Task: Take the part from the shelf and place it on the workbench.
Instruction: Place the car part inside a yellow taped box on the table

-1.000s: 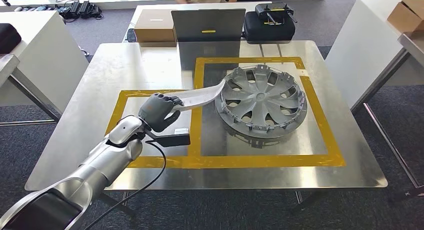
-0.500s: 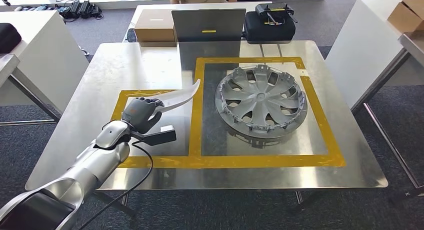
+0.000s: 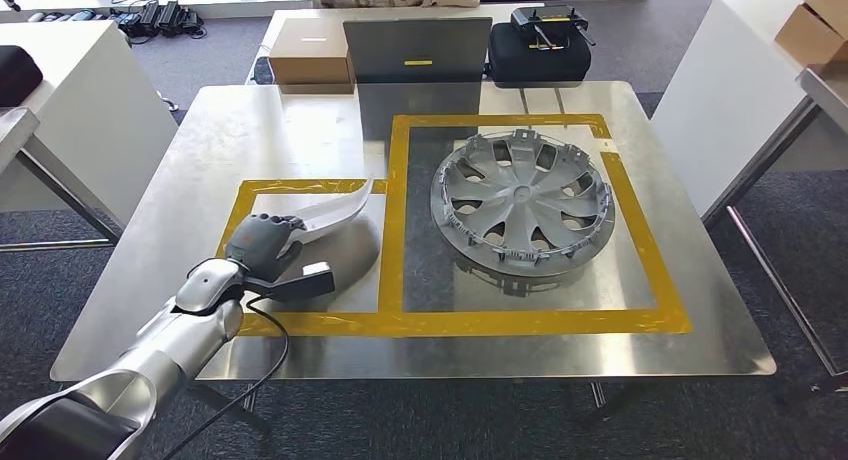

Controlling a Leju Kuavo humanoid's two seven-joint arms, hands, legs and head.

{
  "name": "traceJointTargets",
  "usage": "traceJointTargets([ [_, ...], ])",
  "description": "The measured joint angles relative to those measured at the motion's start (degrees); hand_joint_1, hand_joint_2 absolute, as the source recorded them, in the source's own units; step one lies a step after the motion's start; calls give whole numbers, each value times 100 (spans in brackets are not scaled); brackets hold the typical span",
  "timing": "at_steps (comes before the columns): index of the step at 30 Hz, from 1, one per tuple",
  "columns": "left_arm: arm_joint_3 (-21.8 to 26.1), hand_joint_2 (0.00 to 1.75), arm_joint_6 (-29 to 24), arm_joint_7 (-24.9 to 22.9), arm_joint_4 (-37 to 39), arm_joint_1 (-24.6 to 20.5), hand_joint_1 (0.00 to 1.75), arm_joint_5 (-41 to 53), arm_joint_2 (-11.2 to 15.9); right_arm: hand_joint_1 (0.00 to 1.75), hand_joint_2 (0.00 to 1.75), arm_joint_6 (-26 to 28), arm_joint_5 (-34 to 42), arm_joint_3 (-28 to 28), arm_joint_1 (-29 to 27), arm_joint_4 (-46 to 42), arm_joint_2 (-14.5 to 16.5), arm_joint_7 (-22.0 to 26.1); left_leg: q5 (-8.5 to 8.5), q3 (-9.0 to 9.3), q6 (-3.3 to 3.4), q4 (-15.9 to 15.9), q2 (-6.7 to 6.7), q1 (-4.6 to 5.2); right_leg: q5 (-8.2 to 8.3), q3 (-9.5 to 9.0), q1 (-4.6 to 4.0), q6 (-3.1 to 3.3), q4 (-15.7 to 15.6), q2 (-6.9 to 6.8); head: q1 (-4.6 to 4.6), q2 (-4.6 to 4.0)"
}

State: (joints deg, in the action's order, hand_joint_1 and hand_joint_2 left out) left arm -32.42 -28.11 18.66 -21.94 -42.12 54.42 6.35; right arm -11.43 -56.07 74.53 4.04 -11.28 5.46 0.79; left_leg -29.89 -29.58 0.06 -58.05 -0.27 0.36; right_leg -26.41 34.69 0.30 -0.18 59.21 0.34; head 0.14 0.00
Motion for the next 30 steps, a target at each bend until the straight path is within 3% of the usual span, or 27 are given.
traceJointTargets([
  [6,19,175,1,30,31,126,175,80,-1,0,0,-6,-23,0,-1,0,0,36,0,0,0,0,0,0,0,0,0,0,-1,0,1,0],
  [10,73,175,-3,127,31,182,0,114,-3,0,0,-7,-35,0,-1,0,0,72,0,1,0,0,0,0,0,0,0,0,-2,0,1,0],
  [16,226,175,-13,194,30,236,0,188,-25,0,0,-8,-38,0,-1,0,0,98,0,1,0,0,0,0,0,0,0,0,-2,0,2,0],
  [20,285,0,-7,180,30,238,0,184,-31,0,0,-10,-37,0,-1,0,0,102,0,1,0,0,0,0,0,0,0,0,-2,0,1,0],
  [23,397,0,17,281,20,254,0,13,-42,0,0,-9,-31,0,-1,0,0,109,0,1,0,0,0,0,0,0,0,0,-2,0,1,0],
  [26,647,0,205,677,-39,306,0,-552,-72,0,0,-8,-19,0,-1,0,0,127,0,1,0,0,0,0,0,0,0,0,-3,0,2,0],
  [30,1276,0,1177,1622,-301,442,0,-2000,-164,0,0,-12,-8,3,-2,0,0,161,0,1,0,0,1,0,0,0,0,0,-4,1,1,0],
])
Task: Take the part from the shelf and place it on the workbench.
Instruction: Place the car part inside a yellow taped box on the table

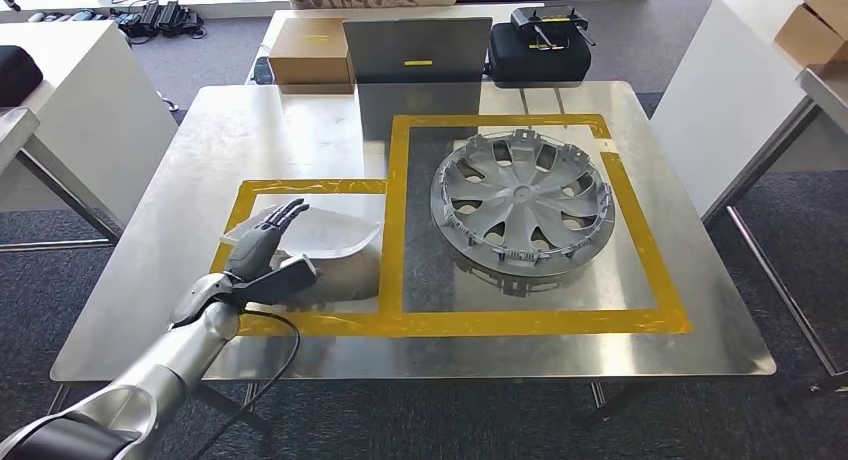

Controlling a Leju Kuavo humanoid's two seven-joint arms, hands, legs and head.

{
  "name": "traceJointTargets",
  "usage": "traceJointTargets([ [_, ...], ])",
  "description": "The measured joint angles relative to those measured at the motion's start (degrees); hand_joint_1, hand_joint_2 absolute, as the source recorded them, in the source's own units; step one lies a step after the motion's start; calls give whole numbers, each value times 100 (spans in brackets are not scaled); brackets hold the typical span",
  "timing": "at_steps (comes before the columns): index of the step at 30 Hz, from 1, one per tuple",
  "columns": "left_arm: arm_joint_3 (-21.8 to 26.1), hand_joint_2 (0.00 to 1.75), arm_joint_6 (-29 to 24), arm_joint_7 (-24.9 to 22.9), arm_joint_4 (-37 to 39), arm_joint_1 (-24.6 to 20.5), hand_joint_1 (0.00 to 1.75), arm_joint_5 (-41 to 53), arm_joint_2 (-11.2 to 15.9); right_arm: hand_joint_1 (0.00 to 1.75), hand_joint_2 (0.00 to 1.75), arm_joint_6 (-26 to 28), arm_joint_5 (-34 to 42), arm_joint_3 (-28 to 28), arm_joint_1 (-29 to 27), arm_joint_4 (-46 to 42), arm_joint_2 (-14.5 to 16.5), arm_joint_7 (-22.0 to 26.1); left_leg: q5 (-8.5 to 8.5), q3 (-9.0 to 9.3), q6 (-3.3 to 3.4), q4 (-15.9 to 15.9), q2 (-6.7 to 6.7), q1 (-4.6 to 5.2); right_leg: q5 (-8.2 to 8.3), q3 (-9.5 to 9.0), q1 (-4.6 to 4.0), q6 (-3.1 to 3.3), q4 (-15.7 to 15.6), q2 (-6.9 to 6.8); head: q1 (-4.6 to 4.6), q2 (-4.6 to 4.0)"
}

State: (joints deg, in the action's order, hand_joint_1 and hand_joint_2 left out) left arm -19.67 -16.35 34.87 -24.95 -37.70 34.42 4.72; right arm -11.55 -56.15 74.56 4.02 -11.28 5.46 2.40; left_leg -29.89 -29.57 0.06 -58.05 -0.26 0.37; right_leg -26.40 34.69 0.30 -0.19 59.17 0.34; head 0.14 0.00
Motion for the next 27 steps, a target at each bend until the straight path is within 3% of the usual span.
traceJointTargets([
  [2,406,0,830,371,-403,177,0,-945,-62,0,0,-4,-1,7,-2,0,0,11,0,0,0,0,1,0,0,0,0,0,-1,1,0,0],
  [5,902,0,1972,518,-1350,567,0,-2263,-129,0,0,-13,-11,28,-6,0,0,15,-2,0,2,0,2,0,0,0,0,0,-2,5,0,0],
  [8,1229,0,2658,539,-2338,967,0,-3145,-146,0,0,-29,-31,42,-13,0,0,15,-5,-1,6,0,3,0,-1,1,-1,0,-3,7,0,0],
  [15,1583,0,3107,543,-3708,1515,0,-3873,-130,0,0,-56,-57,62,-14,0,-2,25,-6,-10,8,-1,2,0,0,-1,1,-2,-5,4,-1,0],
  [21,1717,0,3149,517,-4571,2050,0,-4216,12,0,0,-81,-111,67,-14,0,-2,31,-21,-16,35,-26,3,26,9,-3,17,-25,-13,4,1,0],
  [25,1801,0,3108,513,-4834,2331,0,-4200,57,0,0,-67,-148,67,-11,0,-4,13,22,-26,97,-16,3,26,50,-12,20,-92,-41,6,2,0],
  [27,1833,0,3065,507,-4892,2408,0,-4164,59,0,0,-53,-153,67,-9,0,-20,3,110,-13,141,64,20,-20,-26,23,3,-138,26,5,-7,0],
])
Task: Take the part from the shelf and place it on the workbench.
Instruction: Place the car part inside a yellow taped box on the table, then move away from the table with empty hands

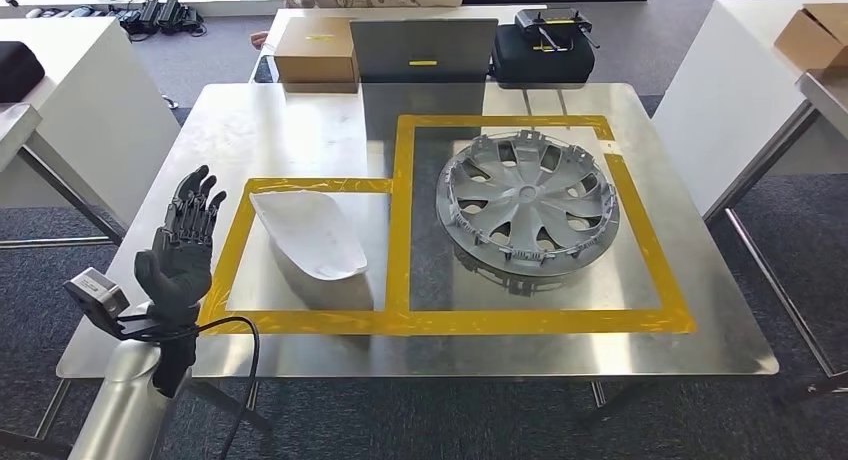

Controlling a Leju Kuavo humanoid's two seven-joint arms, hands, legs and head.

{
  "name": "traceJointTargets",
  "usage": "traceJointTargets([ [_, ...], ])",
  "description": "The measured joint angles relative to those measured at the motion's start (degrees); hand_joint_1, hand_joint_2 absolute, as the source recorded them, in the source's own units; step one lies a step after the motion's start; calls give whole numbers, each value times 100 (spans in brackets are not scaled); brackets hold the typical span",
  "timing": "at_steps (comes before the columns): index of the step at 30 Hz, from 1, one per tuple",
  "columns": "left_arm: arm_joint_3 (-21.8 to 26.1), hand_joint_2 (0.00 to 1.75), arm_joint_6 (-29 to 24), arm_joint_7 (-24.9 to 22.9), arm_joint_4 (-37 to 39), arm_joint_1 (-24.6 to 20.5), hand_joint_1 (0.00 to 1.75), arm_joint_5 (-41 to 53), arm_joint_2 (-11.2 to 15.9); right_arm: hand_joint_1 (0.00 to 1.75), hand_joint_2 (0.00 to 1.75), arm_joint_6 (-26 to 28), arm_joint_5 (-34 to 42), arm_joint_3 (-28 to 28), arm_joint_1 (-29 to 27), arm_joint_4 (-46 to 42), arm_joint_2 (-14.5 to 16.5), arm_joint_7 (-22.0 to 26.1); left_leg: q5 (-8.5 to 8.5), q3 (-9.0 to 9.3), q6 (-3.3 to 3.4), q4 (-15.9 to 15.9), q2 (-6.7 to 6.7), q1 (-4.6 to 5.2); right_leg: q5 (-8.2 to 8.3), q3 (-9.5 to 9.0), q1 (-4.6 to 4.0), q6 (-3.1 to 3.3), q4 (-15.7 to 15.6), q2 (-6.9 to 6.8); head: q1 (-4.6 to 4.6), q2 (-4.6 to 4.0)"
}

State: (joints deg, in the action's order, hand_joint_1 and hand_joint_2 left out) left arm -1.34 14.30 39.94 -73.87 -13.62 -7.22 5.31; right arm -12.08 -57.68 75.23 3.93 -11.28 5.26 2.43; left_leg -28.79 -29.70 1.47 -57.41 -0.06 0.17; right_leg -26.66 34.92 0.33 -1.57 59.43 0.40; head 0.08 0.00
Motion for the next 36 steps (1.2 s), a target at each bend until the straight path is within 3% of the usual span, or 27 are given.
traceJointTargets([
  [2,28,0,-31,-13,-13,68,0,58,-3,0,0,20,-2,0,3,0,-16,-8,61,-18,29,52,23,-40,-353,208,6,-42,493,-5,-22,0],
  [4,62,0,-54,-25,2,143,0,127,-6,0,0,46,-2,0,2,0,-20,-13,82,-80,35,29,38,-52,-729,511,35,-83,1249,-7,-36,0],
  [5,78,0,-59,-27,15,176,0,151,-8,0,0,59,-2,0,1,0,-24,-16,88,-113,29,6,44,-58,-782,583,52,-102,1465,-9,-37,0],
  [6,91,0,-67,-27,32,199,0,168,-10,0,0,68,-2,0,0,0,-27,-21,93,-143,17,-18,46,-68,-729,558,66,-119,1481,-11,-38,0],
  [7,109,0,-77,-26,55,214,0,183,-11,0,0,76,-3,0,2,0,-32,-31,96,-171,-1,-45,47,-85,-577,405,82,-137,1248,-14,-39,0],
  [9,147,0,-104,-13,104,228,0,211,-10,0,0,83,-10,0,12,0,-38,-51,91,-222,-67,-108,42,-113,-297,-62,105,-160,460,-14,-50,0],
  [11,193,0,-126,8,152,237,0,251,-5,0,0,85,-22,0,22,0,-38,-62,96,-263,-156,-154,29,-113,-206,-296,90,-101,24,9,-60,0],
  [14,273,0,-175,19,208,282,0,285,3,0,0,86,-45,0,29,0,-37,-56,135,-296,-287,-157,15,-115,-184,-239,72,70,-13,21,-50,0],
  [15,302,0,-198,19,220,313,0,288,7,0,0,84,-58,0,31,0,-37,-54,78,-323,-321,-205,14,-123,-151,-215,75,124,-22,14,-41,0],
  [17,362,0,-229,20,230,391,0,299,11,0,0,76,-86,0,31,0,-38,-58,-281,-480,-361,-618,12,-132,-75,-148,79,209,-46,0,-12,0],
  [19,425,0,-244,19,231,485,0,329,10,0,0,67,-107,0,30,0,-39,-68,-746,-733,-377,-1347,11,-129,1,-45,58,241,-42,-3,19,0],
  [20,452,0,-248,19,231,536,0,350,8,0,0,63,-110,0,29,0,-39,-72,-862,-798,-376,-1614,11,-128,42,13,46,245,-38,-5,26,0],
  [21,475,0,-250,19,231,583,0,372,3,0,0,61,-113,0,29,0,-39,-72,-858,-774,-368,-1701,11,-127,83,70,36,243,-32,-5,31,0],
  [22,498,0,-250,16,231,622,0,392,-2,0,0,59,-113,0,30,0,-39,-72,-743,-639,-350,-1562,11,-126,124,125,28,236,-27,-5,35,0],
  [24,545,0,-256,11,231,658,0,414,-10,0,0,58,-112,0,32,0,-39,-68,-466,-128,-292,-792,11,-114,209,218,16,206,-17,-6,44,0],
  [26,589,0,-269,8,232,679,0,438,-16,0,0,57,-111,0,34,0,-39,-60,-339,233,-246,-176,8,-80,295,255,11,146,-26,-8,40,0],
  [29,672,0,-280,6,257,722,0,471,-24,0,0,52,-115,0,34,0,-39,-26,-253,207,-145,-53,8,-46,418,258,31,27,-68,-9,46,0],
  [30,697,0,-281,7,271,733,0,477,-27,0,0,52,-118,0,31,0,-40,-10,-197,159,-90,-47,15,-51,377,287,37,-5,-45,-8,45,0],
  [31,718,0,-283,11,287,749,0,482,-31,0,0,51,-122,-1,26,0,-39,2,-127,99,-39,-32,24,-63,225,341,40,-33,64,-7,36,0],
  [34,771,0,-290,19,347,822,0,499,-33,0,0,49,-134,-3,27,0,-36,22,79,-142,34,-29,39,-67,-601,615,49,-90,990,-11,-3,0],
  [35,790,0,-295,19,377,853,0,506,-31,0,0,49,-133,-4,29,0,-37,25,145,-230,34,-38,43,-64,-750,667,50,-104,1326,-11,-9,0],
  [36,807,0,-304,19,411,884,0,516,-27,0,0,46,-131,-4,29,0,-38,28,209,-318,30,-50,46,-62,-761,643,49,-111,1522,-11,-12,0],
])
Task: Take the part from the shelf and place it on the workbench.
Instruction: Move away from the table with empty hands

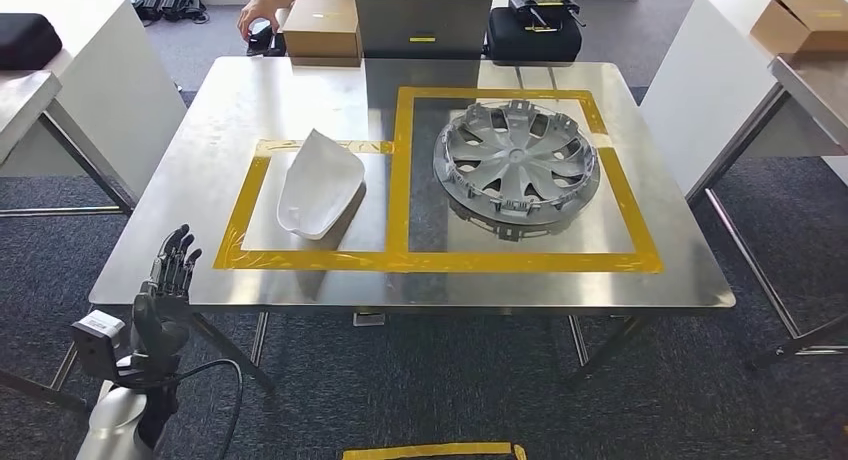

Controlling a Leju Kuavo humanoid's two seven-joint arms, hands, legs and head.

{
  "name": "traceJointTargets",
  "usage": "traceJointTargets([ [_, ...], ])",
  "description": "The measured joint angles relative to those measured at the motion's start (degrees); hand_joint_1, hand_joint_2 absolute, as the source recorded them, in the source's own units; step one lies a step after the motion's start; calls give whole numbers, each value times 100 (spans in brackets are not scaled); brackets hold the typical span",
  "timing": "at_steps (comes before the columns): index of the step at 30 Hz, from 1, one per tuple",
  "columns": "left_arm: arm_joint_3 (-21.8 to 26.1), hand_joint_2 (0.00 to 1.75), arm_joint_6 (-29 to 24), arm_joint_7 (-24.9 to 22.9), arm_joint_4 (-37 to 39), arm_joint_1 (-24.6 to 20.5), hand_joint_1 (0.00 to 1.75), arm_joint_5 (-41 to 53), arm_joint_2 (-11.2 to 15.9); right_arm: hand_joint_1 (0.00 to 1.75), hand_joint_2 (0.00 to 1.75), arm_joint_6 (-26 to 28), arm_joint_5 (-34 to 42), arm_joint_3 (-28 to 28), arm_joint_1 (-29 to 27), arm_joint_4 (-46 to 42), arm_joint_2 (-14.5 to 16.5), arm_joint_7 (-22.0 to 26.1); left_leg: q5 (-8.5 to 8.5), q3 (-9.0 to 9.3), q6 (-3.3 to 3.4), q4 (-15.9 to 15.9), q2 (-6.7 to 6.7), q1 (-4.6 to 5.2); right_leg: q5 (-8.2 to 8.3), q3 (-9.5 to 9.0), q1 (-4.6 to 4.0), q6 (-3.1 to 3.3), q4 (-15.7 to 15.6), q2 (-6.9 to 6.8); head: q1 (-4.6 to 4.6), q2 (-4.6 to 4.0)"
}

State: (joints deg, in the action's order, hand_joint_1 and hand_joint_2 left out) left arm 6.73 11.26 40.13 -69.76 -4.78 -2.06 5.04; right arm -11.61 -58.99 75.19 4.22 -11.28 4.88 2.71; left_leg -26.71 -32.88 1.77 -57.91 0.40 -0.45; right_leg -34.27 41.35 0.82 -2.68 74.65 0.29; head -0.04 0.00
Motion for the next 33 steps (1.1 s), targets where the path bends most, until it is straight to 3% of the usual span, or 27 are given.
traceJointTargets([
  [1,16,0,-12,0,41,28,0,13,8,0,0,-5,4,0,0,0,-2,1,59,-85,-9,-16,3,1,101,-121,0,1,2,0,-4,0],
  [3,37,0,-41,0,134,63,0,41,36,0,0,-14,14,0,6,0,-5,-2,156,-236,-40,-60,6,1,358,-664,-4,37,-596,-1,-9,0],
  [5,51,0,-84,1,267,64,0,72,72,0,0,-17,24,0,26,0,-11,-4,237,-318,-94,-98,7,11,336,-1224,-33,102,-1399,-2,-4,0],
  [7,62,0,-128,1,443,49,0,101,108,0,0,-10,34,0,41,0,-15,-6,327,-333,-168,-88,8,11,264,-1398,-72,169,-1715,-1,0,0],
  [9,84,0,-157,1,633,39,0,135,144,0,0,1,41,0,43,0,-14,-11,375,-350,-243,-73,-2,-1,370,-1335,-61,247,-1736,-11,-1,0],
  [10,100,0,-169,1,737,36,0,157,166,0,0,7,43,0,46,0,-14,-13,264,-391,-277,-144,-11,-7,443,-1281,-49,291,-1754,-19,8,0],
  [11,121,0,-182,1,841,30,0,174,187,0,0,9,44,0,49,0,-14,-13,44,-455,-309,-321,-19,-13,523,-1209,-33,325,-1771,-27,22,0],
  [13,155,0,-222,1,1071,10,0,192,220,0,0,14,44,0,51,0,-14,-7,-556,-630,-367,-972,-26,-28,670,-1028,-27,357,-1769,-32,53,0],
  [14,164,0,-249,1,1191,4,0,198,228,0,0,16,44,0,48,0,-14,-3,-750,-693,-391,-1332,-25,-33,742,-931,-27,353,-1764,-33,63,0],
  [15,169,0,-273,1,1313,2,0,212,233,0,0,16,44,1,44,0,-14,1,-799,-703,-409,-1593,-25,-39,813,-831,-25,343,-1757,-34,70,0],
  [16,172,0,-294,0,1423,4,0,235,236,0,0,16,44,1,42,0,-14,2,-714,-633,-421,-1694,-25,-48,883,-729,-21,328,-1745,-34,77,0],
  [18,179,0,-329,0,1614,-4,0,279,237,0,0,17,46,2,43,0,-14,2,-399,-196,-440,-1304,-25,-77,1007,-536,-8,278,-1700,-36,90,0],
  [20,188,0,-360,0,1821,-43,0,351,231,0,0,20,75,4,47,0,-25,5,-426,411,-419,-485,-46,-83,1103,-417,-11,206,-1644,-32,107,0],
  [21,194,0,-373,0,1943,-60,0,402,226,0,0,21,100,4,49,0,-30,9,-517,598,-376,-191,-57,-76,1149,-399,-18,166,-1629,-30,111,0],
  [22,200,0,-383,0,2066,-69,0,451,220,0,0,21,124,4,49,0,-34,13,-590,674,-315,-37,-66,-58,1199,-394,-20,125,-1633,-26,110,0],
  [24,215,0,-393,1,2264,-76,0,498,209,0,0,21,145,4,38,0,-34,14,-529,597,-167,-20,-54,-38,1268,-384,-1,42,-1651,-19,100,0],
  [25,226,0,-398,1,2343,-88,0,502,201,0,0,21,146,4,29,0,-34,11,-470,540,-102,-25,-41,-34,1185,-350,11,9,-1606,-17,94,0],
  [26,238,0,-419,2,2428,-108,0,517,192,0,0,21,146,4,19,0,-34,10,-400,468,-44,-22,-29,-36,979,-287,20,-17,-1454,-17,87,0],
  [27,251,0,-460,2,2545,-136,0,553,184,0,0,20,145,4,13,0,-33,11,-327,385,-3,-23,-18,-37,674,-197,22,-31,-1177,-18,74,0],
  [29,268,0,-594,1,2863,-191,0,671,170,0,0,19,144,4,14,0,-31,24,-176,194,34,-31,-14,-15,115,-12,11,-45,-419,-18,51,0],
  [30,273,0,-667,0,3057,-218,0,734,164,0,0,19,143,4,15,0,-31,37,-102,98,39,-37,-11,1,24,17,3,-40,-117,-17,44,0],
  [31,278,0,-740,0,3263,-240,0,790,158,0,0,19,140,4,16,0,-32,52,-31,5,40,-47,-7,17,75,-35,-8,-25,28,-17,42,0],
  [32,282,0,-805,-7,3469,-259,0,841,154,0,0,17,138,4,16,0,-32,67,32,-82,37,-58,-2,32,220,-185,-24,5,-21,-17,39,0],
  [33,287,0,-855,-47,3691,-282,0,887,150,0,0,13,134,4,17,0,-33,78,91,-165,31,-70,2,46,375,-439,-49,51,-265,-16,36,0],
])
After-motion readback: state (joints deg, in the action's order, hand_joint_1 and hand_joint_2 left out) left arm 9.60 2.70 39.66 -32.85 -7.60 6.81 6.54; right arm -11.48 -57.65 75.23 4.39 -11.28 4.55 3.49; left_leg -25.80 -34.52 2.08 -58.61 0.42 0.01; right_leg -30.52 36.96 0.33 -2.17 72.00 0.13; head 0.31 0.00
